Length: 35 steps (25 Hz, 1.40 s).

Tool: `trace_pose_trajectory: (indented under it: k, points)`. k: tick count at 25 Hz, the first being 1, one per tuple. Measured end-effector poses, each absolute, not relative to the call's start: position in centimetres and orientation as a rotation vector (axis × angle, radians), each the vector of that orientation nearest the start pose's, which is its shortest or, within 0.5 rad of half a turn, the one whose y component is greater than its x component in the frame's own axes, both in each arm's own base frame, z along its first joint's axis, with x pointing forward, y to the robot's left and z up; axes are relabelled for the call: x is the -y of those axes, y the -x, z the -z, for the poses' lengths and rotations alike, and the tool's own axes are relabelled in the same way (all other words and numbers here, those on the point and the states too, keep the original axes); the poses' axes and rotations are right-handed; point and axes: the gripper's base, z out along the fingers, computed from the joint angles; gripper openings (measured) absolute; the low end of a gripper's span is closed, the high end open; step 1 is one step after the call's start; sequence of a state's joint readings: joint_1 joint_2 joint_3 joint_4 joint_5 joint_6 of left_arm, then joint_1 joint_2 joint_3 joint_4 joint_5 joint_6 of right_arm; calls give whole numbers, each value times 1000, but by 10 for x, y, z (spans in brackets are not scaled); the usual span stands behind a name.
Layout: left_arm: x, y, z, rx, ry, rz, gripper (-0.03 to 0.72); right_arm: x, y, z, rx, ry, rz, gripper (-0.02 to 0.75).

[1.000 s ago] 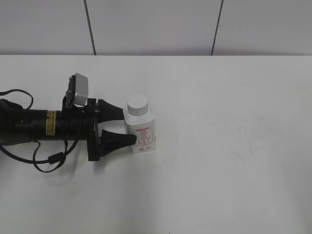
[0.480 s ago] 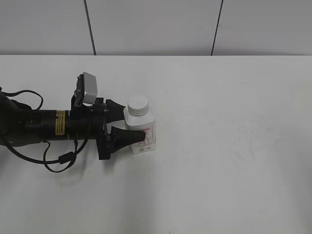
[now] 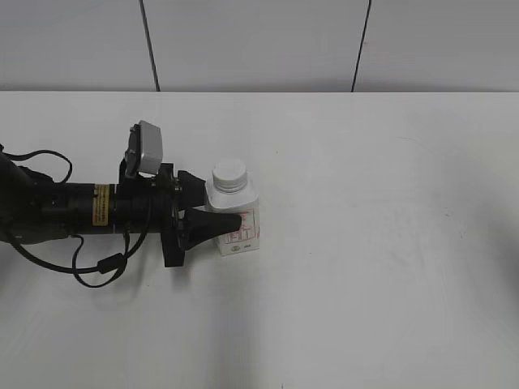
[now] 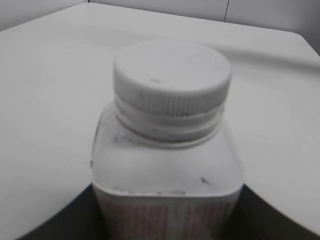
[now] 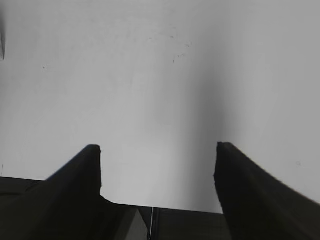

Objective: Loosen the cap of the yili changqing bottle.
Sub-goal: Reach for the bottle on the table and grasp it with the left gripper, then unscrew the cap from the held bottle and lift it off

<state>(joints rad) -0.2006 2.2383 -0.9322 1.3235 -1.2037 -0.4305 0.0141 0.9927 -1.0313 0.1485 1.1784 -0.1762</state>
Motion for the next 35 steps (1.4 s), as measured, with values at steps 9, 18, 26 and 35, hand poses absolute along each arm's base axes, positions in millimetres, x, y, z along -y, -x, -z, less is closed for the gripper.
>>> trace_pose_trajectory:
  k: [9,18,26,35]
  points:
    - [149,-319,-69,-1539,-1219,1024,361,-23,-261,-362,-2694,244,-196,555]
    - [149,-319,-69,-1539,-1223,1026,358,-83,-315,-328,-2794,445,-240,543]
    - [149,-318,-69,-1531,-1239,1032,357,-167,-324,-309,-2792,711,-276,507]
    - [149,-318,-69,-1528,-1244,1035,355,-242,-329,-302,-2731,866,-321,503]
